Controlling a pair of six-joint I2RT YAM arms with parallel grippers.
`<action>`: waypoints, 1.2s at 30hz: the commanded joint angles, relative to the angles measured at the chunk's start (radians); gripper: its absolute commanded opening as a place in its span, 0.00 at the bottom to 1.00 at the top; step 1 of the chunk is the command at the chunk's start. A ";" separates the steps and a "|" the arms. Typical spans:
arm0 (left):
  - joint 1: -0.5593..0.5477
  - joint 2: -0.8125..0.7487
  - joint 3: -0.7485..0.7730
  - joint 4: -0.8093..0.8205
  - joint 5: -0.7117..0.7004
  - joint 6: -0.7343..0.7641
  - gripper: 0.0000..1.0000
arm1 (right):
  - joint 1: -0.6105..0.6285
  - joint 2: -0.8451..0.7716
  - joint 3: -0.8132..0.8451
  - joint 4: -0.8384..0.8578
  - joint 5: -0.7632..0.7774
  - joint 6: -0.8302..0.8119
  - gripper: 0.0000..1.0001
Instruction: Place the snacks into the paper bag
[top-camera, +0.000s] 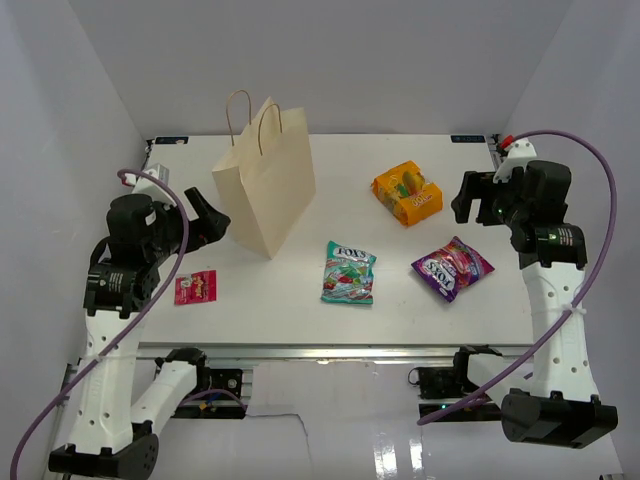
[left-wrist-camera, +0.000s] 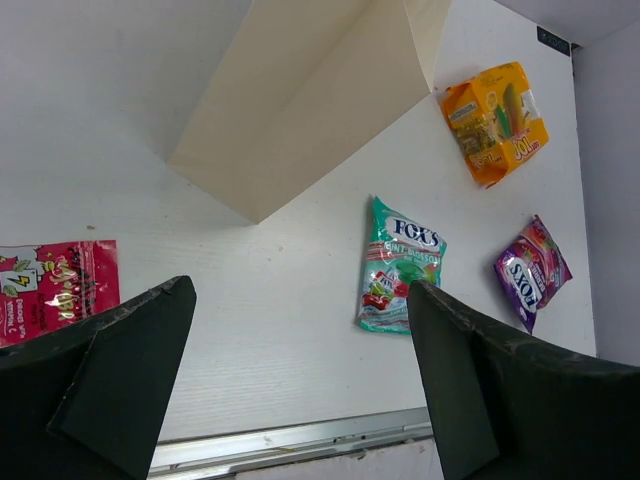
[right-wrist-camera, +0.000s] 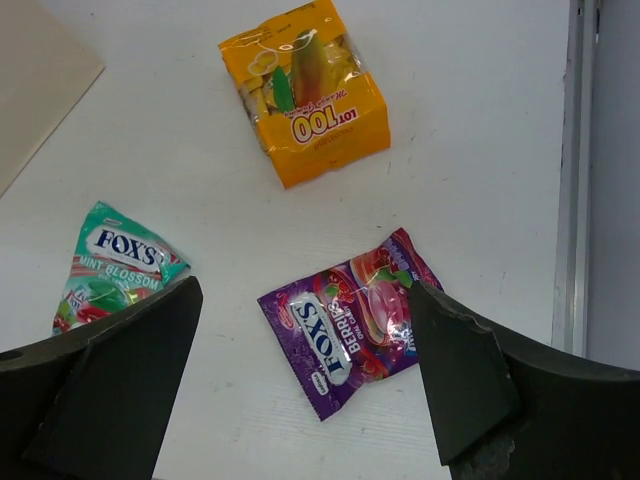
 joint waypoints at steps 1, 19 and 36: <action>0.001 -0.026 0.003 -0.026 -0.027 -0.021 0.98 | -0.004 -0.004 0.033 0.040 -0.040 -0.010 0.90; -0.001 0.078 0.152 -0.507 -0.257 -0.437 0.98 | -0.004 0.097 0.117 -0.221 -0.614 -0.421 0.90; 0.001 0.012 -0.192 -0.324 -0.335 -0.515 0.98 | -0.004 0.138 0.052 -0.215 -0.683 -0.410 0.91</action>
